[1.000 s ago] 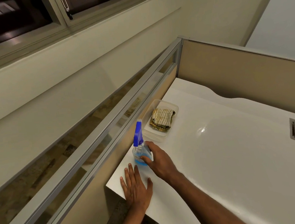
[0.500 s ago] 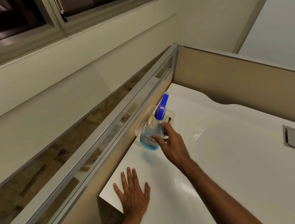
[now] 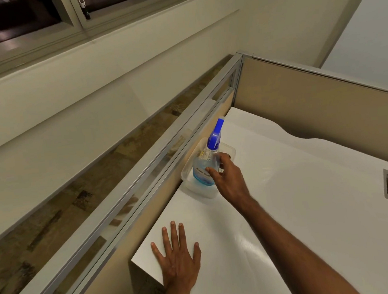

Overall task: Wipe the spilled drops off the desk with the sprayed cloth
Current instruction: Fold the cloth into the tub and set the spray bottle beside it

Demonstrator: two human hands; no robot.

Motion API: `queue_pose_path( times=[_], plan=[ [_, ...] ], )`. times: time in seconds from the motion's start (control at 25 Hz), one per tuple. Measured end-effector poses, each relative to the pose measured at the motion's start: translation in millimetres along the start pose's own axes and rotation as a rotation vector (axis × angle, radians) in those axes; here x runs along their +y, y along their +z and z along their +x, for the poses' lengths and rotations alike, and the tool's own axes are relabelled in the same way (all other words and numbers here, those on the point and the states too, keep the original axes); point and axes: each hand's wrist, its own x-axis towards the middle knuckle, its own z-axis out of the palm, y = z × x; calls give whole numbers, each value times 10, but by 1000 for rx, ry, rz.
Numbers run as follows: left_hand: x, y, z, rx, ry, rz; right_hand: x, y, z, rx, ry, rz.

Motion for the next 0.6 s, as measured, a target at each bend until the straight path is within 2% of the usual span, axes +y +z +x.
queue_pose_path(
  times=[0.2,0.6],
  plan=[
    [12,12,17,-22,-14,-6,170,187,55,-62,48,-58],
    [17,-19,1,-49,-10,48,295,296,123,-131,-7,-149]
  ],
)
